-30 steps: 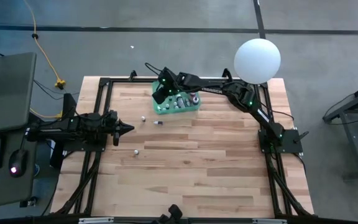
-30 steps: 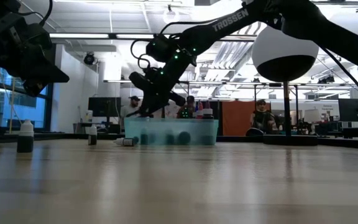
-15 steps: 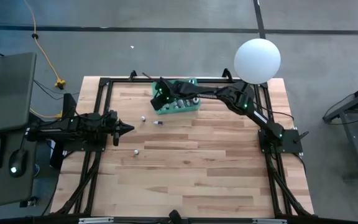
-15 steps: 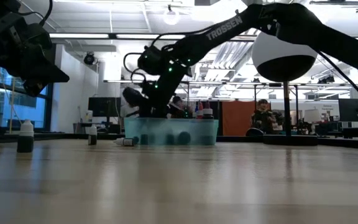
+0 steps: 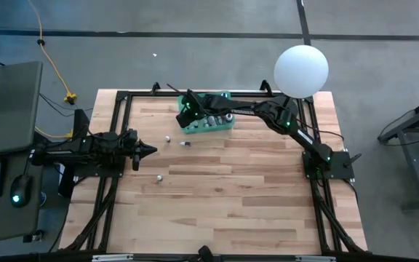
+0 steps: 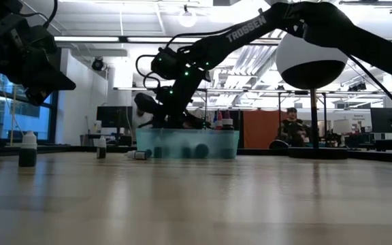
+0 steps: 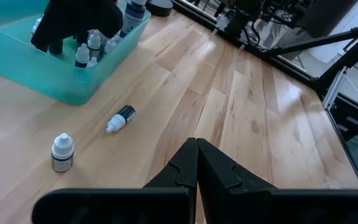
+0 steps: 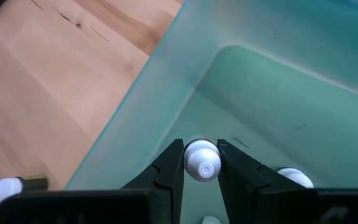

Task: Pick & Place food coloring
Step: Put the small red food coloring into the bin, then put the small purple food coloring into the bin

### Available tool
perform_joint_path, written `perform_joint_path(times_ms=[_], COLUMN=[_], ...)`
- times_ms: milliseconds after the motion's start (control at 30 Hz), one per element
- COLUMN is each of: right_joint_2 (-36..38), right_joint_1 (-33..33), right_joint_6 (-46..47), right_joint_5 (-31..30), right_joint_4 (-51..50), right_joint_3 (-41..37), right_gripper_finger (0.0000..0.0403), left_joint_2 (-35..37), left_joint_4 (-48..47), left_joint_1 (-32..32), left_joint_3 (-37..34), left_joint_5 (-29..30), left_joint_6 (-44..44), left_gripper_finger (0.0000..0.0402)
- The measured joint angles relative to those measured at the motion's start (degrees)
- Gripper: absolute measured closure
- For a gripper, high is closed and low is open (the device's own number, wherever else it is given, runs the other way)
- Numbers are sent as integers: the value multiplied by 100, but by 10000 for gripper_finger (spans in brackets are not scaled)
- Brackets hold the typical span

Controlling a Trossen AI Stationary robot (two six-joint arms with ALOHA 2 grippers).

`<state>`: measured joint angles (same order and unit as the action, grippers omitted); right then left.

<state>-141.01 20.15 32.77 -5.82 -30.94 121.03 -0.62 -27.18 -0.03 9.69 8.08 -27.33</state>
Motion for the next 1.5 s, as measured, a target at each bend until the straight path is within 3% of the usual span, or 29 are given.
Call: perform_joint_path(times_ms=[500,833,1000,1167,1333,1500], right_joint_2=[0,0,2,8,827,1725], right_joint_1=[6,13,13,-15,-82,-113], right_joint_6=[-42,-66,-276,-783,-1177,-1680], right_joint_5=[61,232,297,585,954,1305], right_joint_4=[6,155,11,-545,-387,-979], right_joint_3=[0,12,425,1371,899,846], right_gripper_finger=[275,269,270,271,286,322], left_joint_2=[0,0,0,2,2,2], left_joint_4=[2,1,2,2,4,3], left_joint_1=[2,0,2,0,0,1], left_joint_3=[0,0,2,1,0,0], left_joint_5=[2,4,7,7,8,17], left_joint_6=[0,0,0,0,0,0], left_gripper_finger=[401,401,401,401,401,401])
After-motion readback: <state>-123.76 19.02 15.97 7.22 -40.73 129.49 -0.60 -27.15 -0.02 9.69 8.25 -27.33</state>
